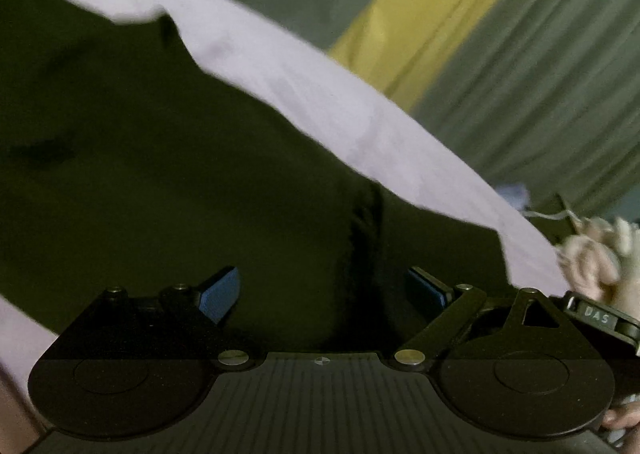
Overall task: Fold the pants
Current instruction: 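Lift and fold the trouser edge over with the right gripper while the left gripper holds the trousers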
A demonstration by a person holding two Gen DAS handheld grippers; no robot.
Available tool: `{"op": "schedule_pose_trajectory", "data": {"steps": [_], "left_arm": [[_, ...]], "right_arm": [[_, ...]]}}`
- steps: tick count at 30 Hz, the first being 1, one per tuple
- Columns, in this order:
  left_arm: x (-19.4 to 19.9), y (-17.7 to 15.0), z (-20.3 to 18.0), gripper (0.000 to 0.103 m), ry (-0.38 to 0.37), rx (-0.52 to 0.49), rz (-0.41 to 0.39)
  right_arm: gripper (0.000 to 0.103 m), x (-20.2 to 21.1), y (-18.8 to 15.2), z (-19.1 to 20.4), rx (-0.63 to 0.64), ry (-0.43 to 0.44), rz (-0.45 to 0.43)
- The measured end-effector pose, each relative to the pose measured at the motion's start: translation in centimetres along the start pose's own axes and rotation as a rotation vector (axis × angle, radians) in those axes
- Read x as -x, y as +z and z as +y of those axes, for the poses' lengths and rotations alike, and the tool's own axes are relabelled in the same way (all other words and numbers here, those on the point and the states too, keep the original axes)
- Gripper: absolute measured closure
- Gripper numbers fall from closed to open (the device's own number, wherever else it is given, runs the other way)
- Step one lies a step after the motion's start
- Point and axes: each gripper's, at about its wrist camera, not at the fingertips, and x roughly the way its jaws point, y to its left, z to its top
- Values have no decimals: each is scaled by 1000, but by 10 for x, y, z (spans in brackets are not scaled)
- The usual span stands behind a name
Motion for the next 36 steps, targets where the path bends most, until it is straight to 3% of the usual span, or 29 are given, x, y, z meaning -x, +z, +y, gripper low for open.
{"op": "schedule_pose_trajectory", "data": {"steps": [3, 8, 13, 16, 17, 18, 19, 22, 26, 31, 36], "left_arm": [[-20, 4, 0, 11, -32, 59, 63], [-36, 10, -8, 12, -50, 106, 88], [-59, 8, -7, 26, -144, 190, 177], [-68, 8, -10, 35, -130, 175, 183], [-69, 9, -12, 42, -127, 170, 188], [-70, 10, -13, 62, -113, 161, 194], [-71, 10, -14, 72, -96, 148, 200], [-68, 11, -15, 78, -93, 130, 199], [-54, 12, -26, 88, -57, 31, 158], [-34, 16, -48, 89, 14, -126, 79], [-18, 23, -48, 89, 33, -149, 28]], "right_arm": [[21, 12, 10, -8, -33, 31, -28], [15, 30, 22, -18, -5, 20, -85], [15, 15, 27, -45, -156, 79, -50], [15, 0, 27, -58, -261, 124, -25], [15, -4, 27, -60, -286, 134, -18], [15, -7, 28, -61, -294, 138, -16], [15, -8, 28, -62, -295, 140, -22], [14, -7, 27, -62, -290, 173, -38], [14, -6, 24, -64, -312, 193, -39], [14, -3, 23, -63, -312, 202, -43], [14, -5, 22, -61, -297, 185, -41]]}}
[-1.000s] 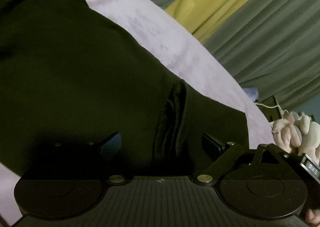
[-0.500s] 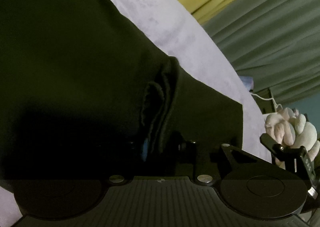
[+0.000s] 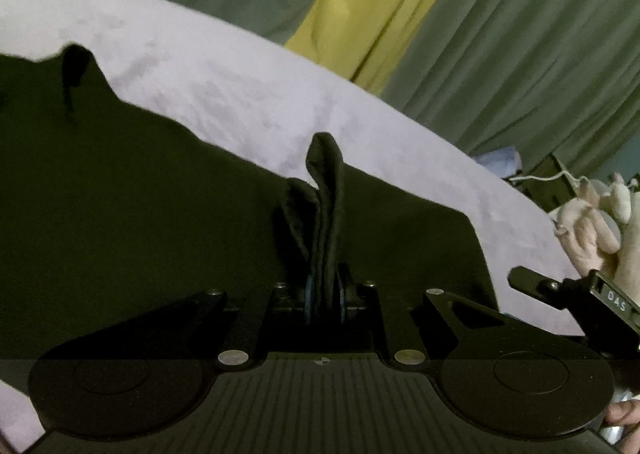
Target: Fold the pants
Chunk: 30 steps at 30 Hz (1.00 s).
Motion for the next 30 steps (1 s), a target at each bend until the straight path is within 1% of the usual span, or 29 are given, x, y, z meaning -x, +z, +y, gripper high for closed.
{"op": "schedule_pose_trajectory", "data": {"steps": [3, 7, 12, 19, 22, 23, 25, 27, 29, 30], "left_arm": [[4, 2, 4, 89, 36, -8, -13], [9, 3, 16, 89, 58, 22, -18], [14, 6, 23, 89, 151, -15, -47], [25, 3, 60, 87, 211, 32, -77], [27, -6, 70, 82, 229, 36, -117], [25, -8, 73, 78, 233, 38, -135], [22, -15, 81, 66, 234, 63, -151], [17, -20, 90, 65, 210, 108, -145], [18, -20, 95, 62, 179, 128, -150], [18, -18, 98, 56, 154, 140, -146]], "right_arm": [[14, -1, 1, -1, 5, -6, -2], [14, -2, 0, 2, 21, -19, 1], [14, -4, 0, 4, 43, -35, 5], [14, -9, 0, 7, 74, -67, 29], [14, -11, 0, 8, 84, -71, 38], [14, -11, -1, 8, 87, -71, 42], [14, -12, -1, 9, 78, -72, 54], [14, -12, -1, 8, 73, -71, 62], [14, -12, -2, 7, 55, -47, 88], [13, -12, -4, 7, 45, -32, 103]]}}
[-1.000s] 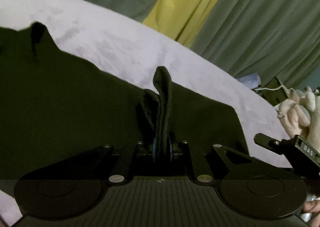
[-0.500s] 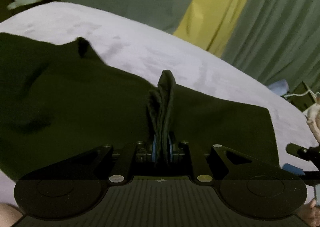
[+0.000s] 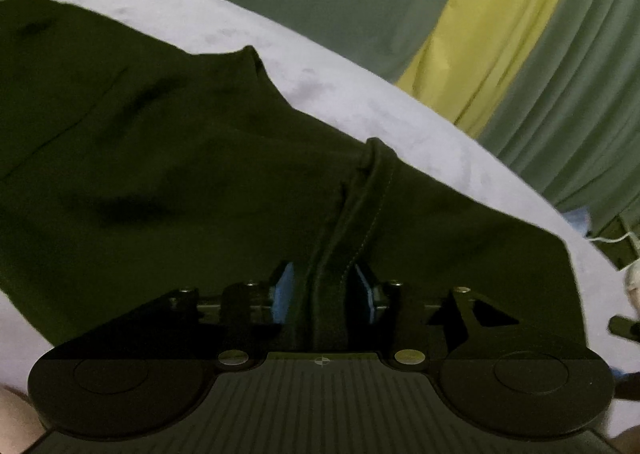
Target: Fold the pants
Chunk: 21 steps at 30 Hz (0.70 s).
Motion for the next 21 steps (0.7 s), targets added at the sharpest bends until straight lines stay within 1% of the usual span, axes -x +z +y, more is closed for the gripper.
{"op": "schedule_pose_trajectory", "data": {"steps": [1, 2, 5, 6, 7, 11, 12, 14, 17, 18, 20, 21], "left_arm": [[0, 1, 4, 50, -31, 23, 4], [-1, 2, 10, 50, -66, 64, 7], [-3, 1, 24, 54, -136, 180, 17], [-4, 1, 27, 60, -152, 208, 25], [-8, 4, 29, 68, -153, 218, 33], [-13, 8, 30, 70, -146, 218, 57], [-12, 8, 29, 70, -143, 210, 55], [-11, 7, 26, 70, -133, 190, 50], [-9, 9, 23, 65, -118, 166, 50], [-9, 9, 22, 57, -122, 154, 54], [-8, 10, 19, 48, -136, 138, 57], [-9, 11, 20, 46, -143, 142, 60]], "right_arm": [[13, 0, -1, 0, -6, 16, 13], [13, 0, -2, 0, -5, 25, 21], [13, 3, -7, 5, 37, 9, 6], [13, 5, -7, 8, 52, 4, -3], [13, 6, -8, 10, 64, 2, -14], [12, 12, -14, 22, 122, 3, -45], [12, 11, -17, 26, 152, -10, -42], [12, 10, -19, 30, 169, -17, -39], [12, 10, -23, 36, 204, -30, -43], [12, 11, -23, 37, 207, -27, -46], [12, 13, -24, 36, 204, -25, -55], [11, 14, -23, 35, 198, -25, -57]]}}
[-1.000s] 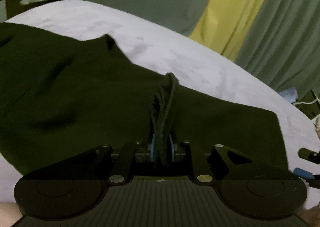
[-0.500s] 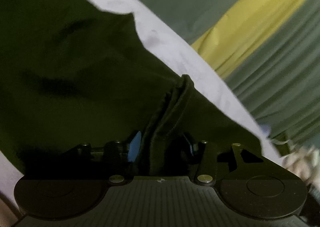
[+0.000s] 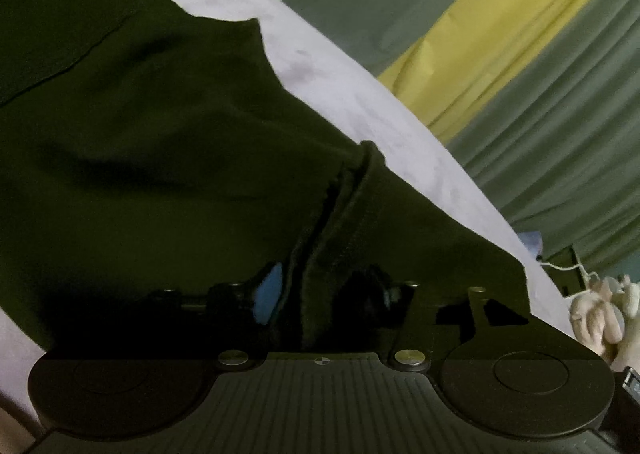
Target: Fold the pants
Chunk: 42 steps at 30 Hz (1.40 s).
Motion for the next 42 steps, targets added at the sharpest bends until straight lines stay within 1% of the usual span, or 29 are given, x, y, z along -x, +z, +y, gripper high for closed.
{"op": "schedule_pose_trajectory", "data": {"steps": [2, 5, 6, 7, 8, 9, 10, 12, 14, 15, 16, 19, 21, 22, 25, 27, 29, 30, 31, 32, 35, 36, 37, 38, 39, 40, 41, 42], "left_arm": [[-4, 3, 4, 46, -24, 27, 8], [-11, 8, 17, 50, -86, 117, 19], [-13, 10, 22, 61, -102, 152, 21], [-16, 12, 27, 70, -100, 184, 30], [-18, 12, 31, 71, -114, 202, 43], [-19, 13, 34, 75, -132, 219, 52], [-19, 14, 35, 77, -141, 219, 55], [-17, 12, 29, 81, -125, 184, 47], [-14, 12, 24, 85, -110, 155, 31], [-10, 12, 21, 89, -110, 147, 19], [-6, 13, 18, 90, -115, 139, 7], [14, 24, 3, 91, -122, 81, -80], [33, 33, -5, 91, -98, 24, -157], [42, 38, -7, 91, -73, -5, -195], [52, 47, -7, 90, 40, -71, -249], [51, 45, 1, 89, 150, -111, -249], [40, 37, 9, 86, 235, -117, -229], [33, 33, 11, 80, 262, -127, -222], [30, 30, 11, 76, 289, -140, -222], [28, 29, 10, 75, 308, -148, -226], [29, 25, 6, 69, 309, -158, -255], [29, 25, 10, 68, 295, -142, -248], [29, 24, 13, 66, 283, -116, -244], [31, 25, 19, 66, 272, -94, -245], [32, 27, 23, 65, 256, -64, -245], [33, 28, 26, 64, 246, -39, -246], [34, 27, 29, 63, 242, -18, -248], [33, 28, 31, 60, 244, -11, -247]], "right_arm": [[11, 0, -1, -2, -16, 1, -2], [11, -3, 1, -7, -54, 2, 0], [10, -3, 1, -7, -54, 2, 0], [10, -3, 1, -7, -58, 1, 1], [10, -4, 1, -8, -62, 1, 3], [10, -5, 1, -8, -64, 0, 4], [10, -6, 1, -8, -65, -1, 5], [10, -7, 1, -8, -64, -4, 6], [10, -5, 1, -7, -55, -3, -2], [10, -4, 1, -6, -51, -3, -9], [10, -4, 1, -6, -51, -3, -9], [10, -1, 0, -5, -42, 3, -32], [10, 2, -1, -4, -35, 8, -49], [10, 2, -1, -4, -34, 11, -55], [10, 4, 1, -4, -36, 23, -73], [10, 4, 1, -4, -39, 27, -79], [10, 1, 2, -4, -41, 23, -76], [10, 0, 3, -4, -41, 22, -75], [10, -2, 3, -3, -40, 20, -74], [10, -5, 4, 0, -30, 15, -68], [11, -7, 4, 3, -18, 7, -73], [13, -7, 5, 6, -9, 4, -86], [25, -7, 5, 10, 1, 9, -99], [33, -6, 5, 14, 15, 19, -119], [48, -7, 5, 20, 32, 34, -133], [54, -10, 5, 25, 39, 44, -133], [54, -15, 5, 30, 45, 51, -121], [56, -31, 5, 40, 72, 61, -83]]}}
